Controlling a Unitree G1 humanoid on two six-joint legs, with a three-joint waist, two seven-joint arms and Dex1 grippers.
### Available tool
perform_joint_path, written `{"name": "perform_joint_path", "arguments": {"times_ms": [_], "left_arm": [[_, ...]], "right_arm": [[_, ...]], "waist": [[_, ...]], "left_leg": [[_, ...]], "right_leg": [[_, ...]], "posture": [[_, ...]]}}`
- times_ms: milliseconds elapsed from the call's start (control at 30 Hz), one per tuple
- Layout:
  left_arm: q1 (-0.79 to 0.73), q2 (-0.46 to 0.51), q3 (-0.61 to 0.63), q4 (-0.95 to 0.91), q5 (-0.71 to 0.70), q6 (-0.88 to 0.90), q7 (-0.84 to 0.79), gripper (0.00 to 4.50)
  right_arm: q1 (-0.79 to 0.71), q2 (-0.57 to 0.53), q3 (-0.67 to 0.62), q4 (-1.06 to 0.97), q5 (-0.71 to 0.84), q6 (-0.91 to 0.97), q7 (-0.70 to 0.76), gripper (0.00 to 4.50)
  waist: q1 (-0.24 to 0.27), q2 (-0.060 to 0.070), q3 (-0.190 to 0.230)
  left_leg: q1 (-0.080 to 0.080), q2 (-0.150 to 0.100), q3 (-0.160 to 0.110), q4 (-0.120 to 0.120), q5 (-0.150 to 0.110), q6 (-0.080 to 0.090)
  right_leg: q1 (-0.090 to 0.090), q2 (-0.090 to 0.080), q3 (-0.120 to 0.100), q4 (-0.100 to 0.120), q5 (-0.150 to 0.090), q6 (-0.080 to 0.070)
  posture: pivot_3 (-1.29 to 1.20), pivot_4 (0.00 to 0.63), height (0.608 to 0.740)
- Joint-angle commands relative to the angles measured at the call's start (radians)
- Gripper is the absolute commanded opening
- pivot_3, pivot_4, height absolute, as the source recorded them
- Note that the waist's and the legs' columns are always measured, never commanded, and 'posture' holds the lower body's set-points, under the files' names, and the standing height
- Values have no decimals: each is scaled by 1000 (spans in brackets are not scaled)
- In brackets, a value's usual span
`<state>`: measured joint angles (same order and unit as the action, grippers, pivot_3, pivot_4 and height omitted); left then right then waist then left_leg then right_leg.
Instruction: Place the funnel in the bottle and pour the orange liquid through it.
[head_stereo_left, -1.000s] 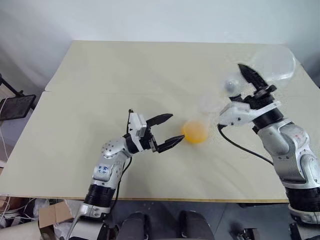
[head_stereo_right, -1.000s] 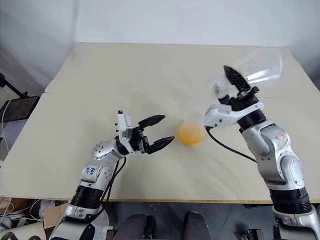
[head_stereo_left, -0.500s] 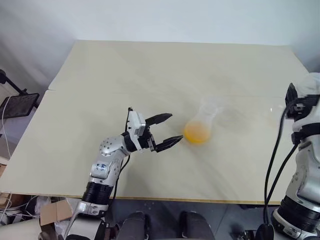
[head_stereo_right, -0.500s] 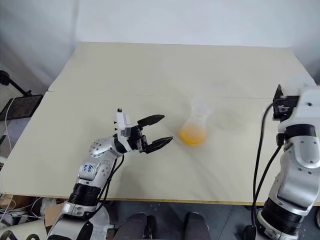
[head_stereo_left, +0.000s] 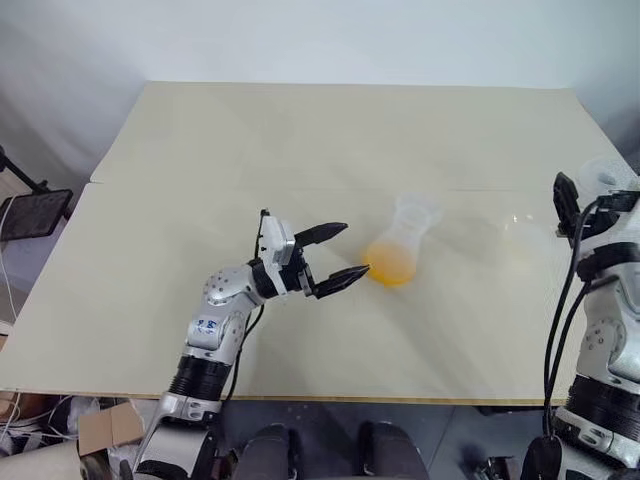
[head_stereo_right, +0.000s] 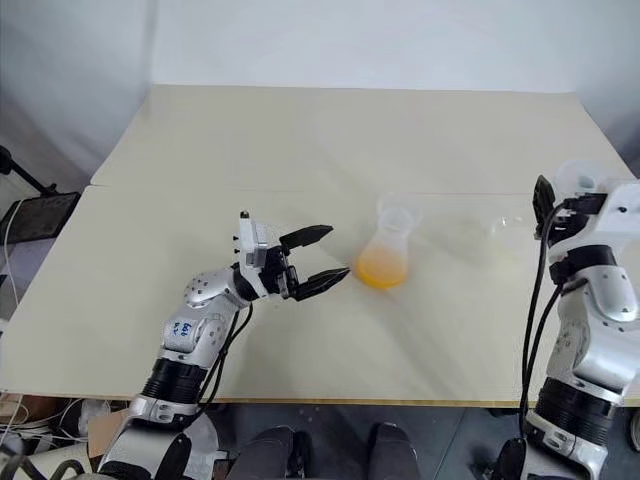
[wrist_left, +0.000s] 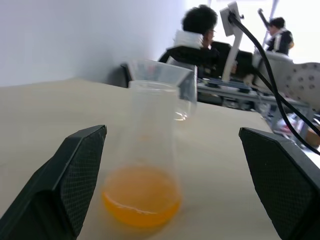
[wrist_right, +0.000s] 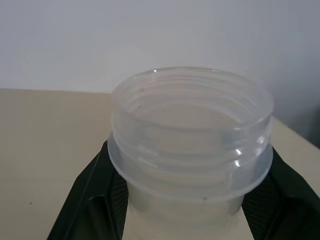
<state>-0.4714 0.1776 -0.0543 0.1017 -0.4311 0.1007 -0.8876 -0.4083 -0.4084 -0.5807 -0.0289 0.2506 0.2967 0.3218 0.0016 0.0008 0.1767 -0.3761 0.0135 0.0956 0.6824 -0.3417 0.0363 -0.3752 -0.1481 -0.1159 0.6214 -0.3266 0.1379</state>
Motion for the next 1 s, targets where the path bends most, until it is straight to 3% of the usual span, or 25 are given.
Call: {"name": "perform_joint_path", "arguments": {"times_ms": [33,200,400,433,900,1000], "left_arm": [[16,4,14,-70,-33,27,12,4500],[29,24,27,-96,-35,52,18,4500],[38,37,24,-116,-30,49,18,4500],[40,40,24,-118,-30,48,18,4500],[42,97,83,-79,-73,94,2,4500],[30,131,98,-32,-50,61,-29,4500]], "right_arm": [[-36,-23,0,66,27,-46,-20,2477],[-66,-11,28,137,48,-110,-17,2477],[-59,-14,43,140,86,-145,-3,4360],[-54,-19,44,126,93,-144,-4,4434],[70,-169,-72,-156,231,19,-36,4434],[111,-209,-100,-221,244,-36,30,4434]], "waist": [[-1,0,0],[-5,0,0],[-3,0,0],[-3,0,0],[0,0,0],[1,0,0]], "left_leg": [[0,0,0,0,0,0],[0,1,0,0,0,0],[0,0,0,0,0,0],[0,0,0,0,0,0],[0,0,-1,0,0,0],[0,0,-1,0,0,0]], "right_leg": [[0,0,0,0,0,0],[0,0,0,0,0,0],[0,0,0,0,0,0],[0,0,0,0,0,0],[0,0,0,-1,0,0],[0,0,0,-1,0,0]], "posture": [[0,150,740],[0,150,740],[0,150,740],[0,150,740],[0,150,740],[0,150,740]]}}
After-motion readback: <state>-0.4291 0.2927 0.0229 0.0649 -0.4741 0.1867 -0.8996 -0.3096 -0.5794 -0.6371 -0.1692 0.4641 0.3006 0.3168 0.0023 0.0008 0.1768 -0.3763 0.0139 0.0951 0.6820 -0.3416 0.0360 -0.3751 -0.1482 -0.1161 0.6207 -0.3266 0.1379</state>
